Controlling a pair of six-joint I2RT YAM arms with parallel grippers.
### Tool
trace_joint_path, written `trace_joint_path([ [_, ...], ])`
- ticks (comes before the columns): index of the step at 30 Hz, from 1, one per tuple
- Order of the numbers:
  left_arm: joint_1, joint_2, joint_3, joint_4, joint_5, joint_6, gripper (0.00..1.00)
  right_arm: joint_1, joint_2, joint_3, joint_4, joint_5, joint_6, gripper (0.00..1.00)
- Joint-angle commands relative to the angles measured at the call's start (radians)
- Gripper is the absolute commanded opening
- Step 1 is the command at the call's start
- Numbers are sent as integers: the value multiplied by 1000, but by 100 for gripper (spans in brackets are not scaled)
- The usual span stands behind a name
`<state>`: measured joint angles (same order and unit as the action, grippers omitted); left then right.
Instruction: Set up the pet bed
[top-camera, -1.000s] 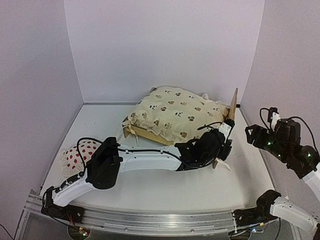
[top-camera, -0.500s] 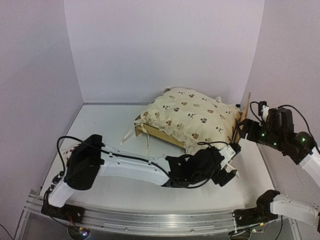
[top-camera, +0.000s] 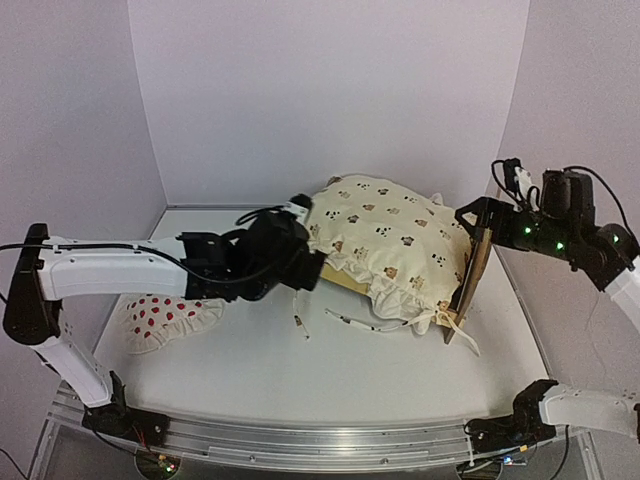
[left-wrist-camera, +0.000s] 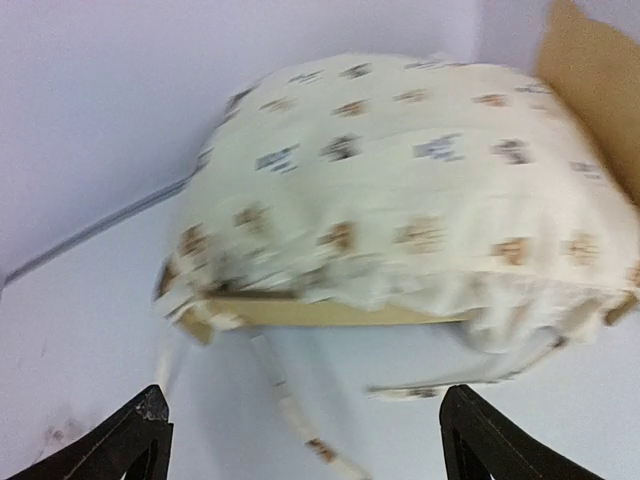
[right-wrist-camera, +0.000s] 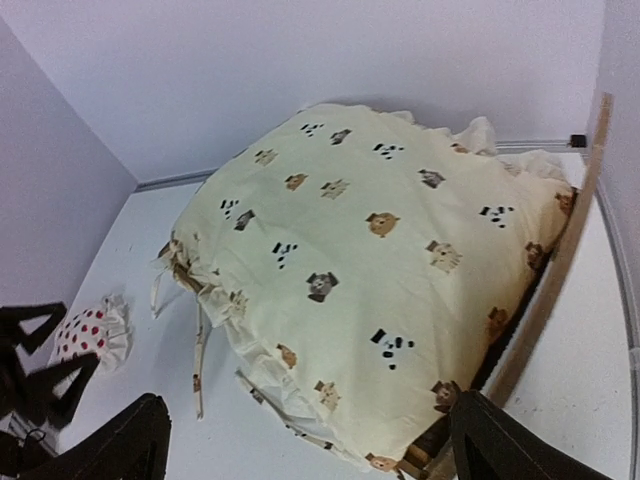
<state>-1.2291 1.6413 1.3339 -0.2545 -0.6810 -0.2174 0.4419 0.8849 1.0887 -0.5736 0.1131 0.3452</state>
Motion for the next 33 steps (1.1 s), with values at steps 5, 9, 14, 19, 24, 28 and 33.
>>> trace_joint_path([
  [5, 426, -270, -228, -415, -28, -463, 95, 4, 244, 185, 12, -353, -52, 98],
  [9, 572, -307, -288, -490, -37, -519, 98, 18, 316, 215, 12, -398, -60, 98],
  [14, 750, -339, -368, -461, 91, -496, 98, 43, 363, 222, 14, -413, -75, 98],
  [19, 868, -344, -423, -401, 198, -463, 97, 86, 394, 233, 12, -420, -85, 98],
  [24, 1007, -306, -487, -327, 355, -433, 94, 112, 384, 219, 14, -412, -89, 98],
  [28, 1056, -239, -512, -273, 434, -429, 87, 114, 366, 198, 14, -401, -93, 98],
  [33, 1092, -159, -550, -191, 506, -433, 79, 113, 351, 183, 14, -396, -99, 98],
])
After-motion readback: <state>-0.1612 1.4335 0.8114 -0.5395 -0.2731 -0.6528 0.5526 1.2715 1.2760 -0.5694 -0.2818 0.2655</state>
